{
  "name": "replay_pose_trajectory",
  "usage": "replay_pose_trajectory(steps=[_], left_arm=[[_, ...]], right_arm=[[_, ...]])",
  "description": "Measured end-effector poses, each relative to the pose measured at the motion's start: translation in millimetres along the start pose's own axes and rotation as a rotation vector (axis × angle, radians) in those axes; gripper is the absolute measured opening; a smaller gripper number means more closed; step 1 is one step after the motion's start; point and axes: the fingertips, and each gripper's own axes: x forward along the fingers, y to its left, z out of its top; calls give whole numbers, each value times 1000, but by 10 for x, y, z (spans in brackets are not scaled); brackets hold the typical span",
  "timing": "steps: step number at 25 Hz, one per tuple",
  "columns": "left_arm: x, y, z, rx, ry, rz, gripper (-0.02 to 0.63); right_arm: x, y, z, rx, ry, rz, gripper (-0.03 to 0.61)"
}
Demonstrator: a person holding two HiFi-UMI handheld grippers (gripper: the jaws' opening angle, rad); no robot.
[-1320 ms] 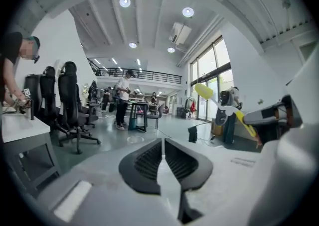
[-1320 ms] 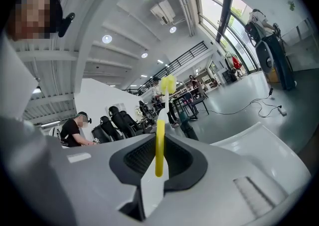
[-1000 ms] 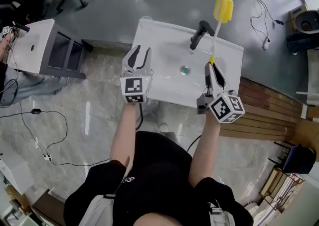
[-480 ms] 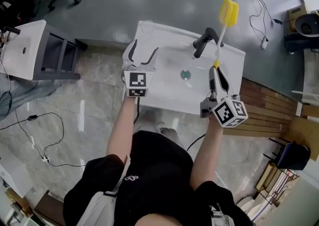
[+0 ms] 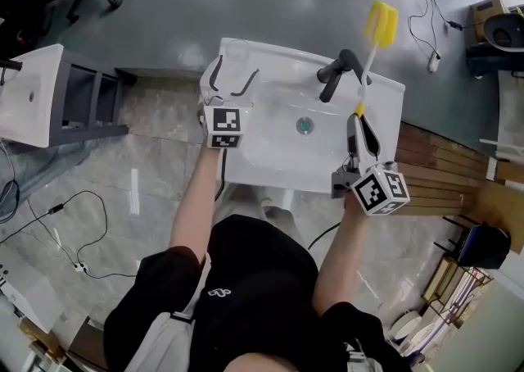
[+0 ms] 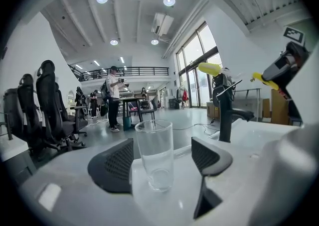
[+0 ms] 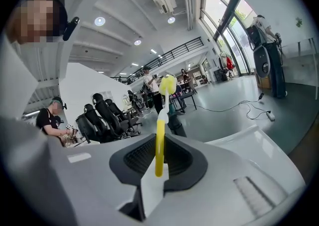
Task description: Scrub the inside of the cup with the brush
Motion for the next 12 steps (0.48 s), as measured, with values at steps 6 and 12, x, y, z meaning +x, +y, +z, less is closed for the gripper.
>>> replay_pose_trajectory(steps=[6, 12], left_arm=[[212, 54, -46, -14, -16, 9, 370], [350, 145, -145, -42, -3, 6, 370]], right_arm=[[-24, -114, 5, -1, 6, -33, 52], [-18, -132, 10, -3, 7, -42, 52]])
